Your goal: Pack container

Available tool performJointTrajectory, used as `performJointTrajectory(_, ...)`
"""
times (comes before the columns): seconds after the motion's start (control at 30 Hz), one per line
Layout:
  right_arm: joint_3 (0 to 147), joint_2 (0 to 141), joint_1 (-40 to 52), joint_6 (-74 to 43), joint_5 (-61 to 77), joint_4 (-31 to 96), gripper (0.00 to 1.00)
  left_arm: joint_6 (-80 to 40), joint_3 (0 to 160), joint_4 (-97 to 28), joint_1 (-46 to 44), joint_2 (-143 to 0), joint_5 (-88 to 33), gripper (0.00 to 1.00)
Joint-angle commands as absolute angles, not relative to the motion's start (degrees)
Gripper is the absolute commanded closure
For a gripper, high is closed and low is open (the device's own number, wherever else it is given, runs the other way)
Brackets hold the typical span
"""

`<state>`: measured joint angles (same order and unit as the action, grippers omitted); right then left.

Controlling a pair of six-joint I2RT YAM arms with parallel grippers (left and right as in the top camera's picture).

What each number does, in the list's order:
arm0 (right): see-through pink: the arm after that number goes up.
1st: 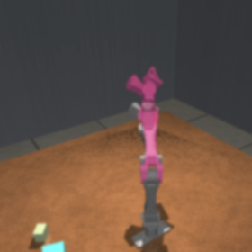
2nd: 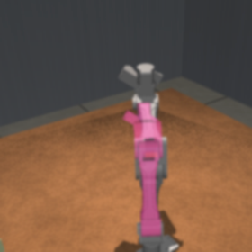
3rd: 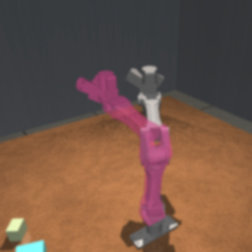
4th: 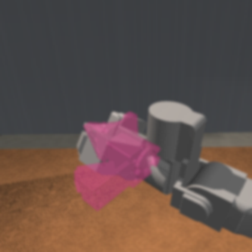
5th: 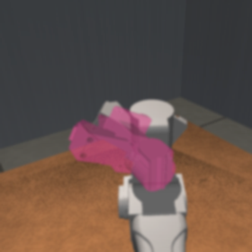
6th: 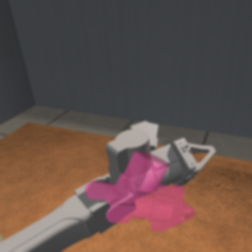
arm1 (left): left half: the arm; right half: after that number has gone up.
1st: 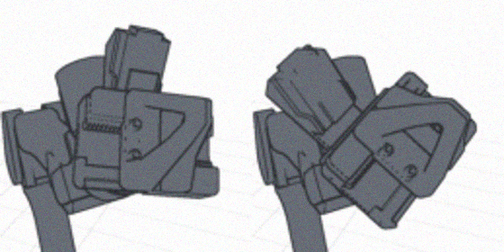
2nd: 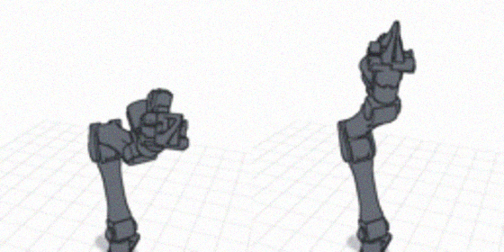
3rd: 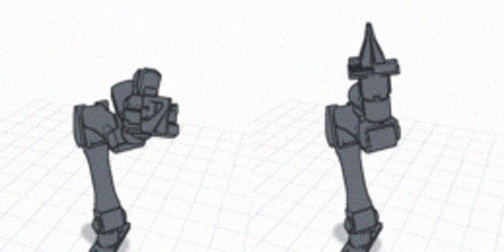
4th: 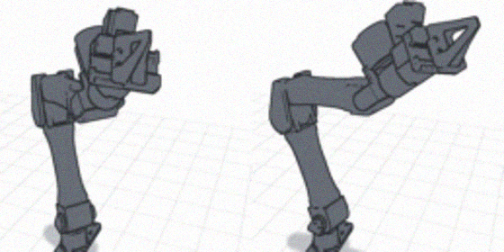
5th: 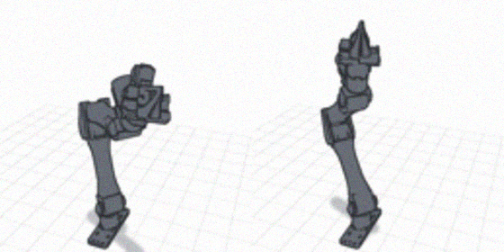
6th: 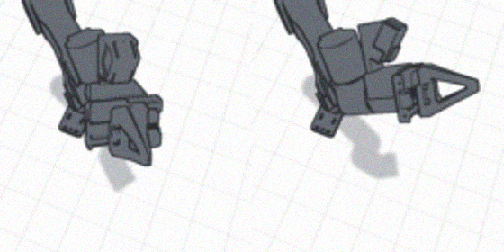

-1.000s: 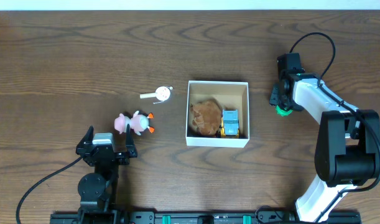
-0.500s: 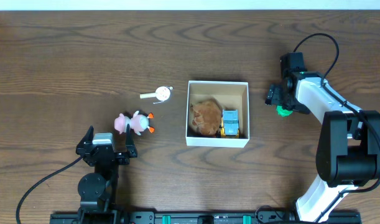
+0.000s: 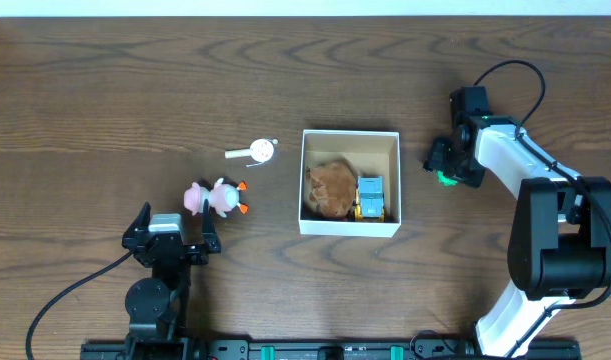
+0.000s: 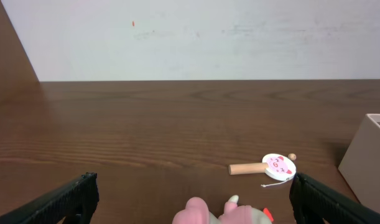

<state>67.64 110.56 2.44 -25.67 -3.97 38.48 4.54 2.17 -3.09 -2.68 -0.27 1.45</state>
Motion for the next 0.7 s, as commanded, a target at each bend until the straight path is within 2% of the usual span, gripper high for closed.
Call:
performJointTrajectory(0.0,66.1,112.8,2.5,-26.1,-4.1,39.6,0.38,4.9,0.2,-4.0,-2.4,-0.2,1.2,0.02)
performJointTrajectory(0.13,67.7,112.4,2.5,-26.0,-4.6,40.4,0.41,4.9,0.2,-3.9,-2.4,-0.2,1.2,0.02)
performJointTrajectory(0.4,75.4,109.4,2.9,-21.9,-6.6,44.2,0.4,4.9,0.2,-4.0,-2.4,-0.2,1.2,0.02)
performJointTrajectory(0.67,81.9,107.4,7.5,-20.2,-7.4,47.3,0.39,4.9,0.2,-4.0,-2.4,-0.2,1.2,0.02)
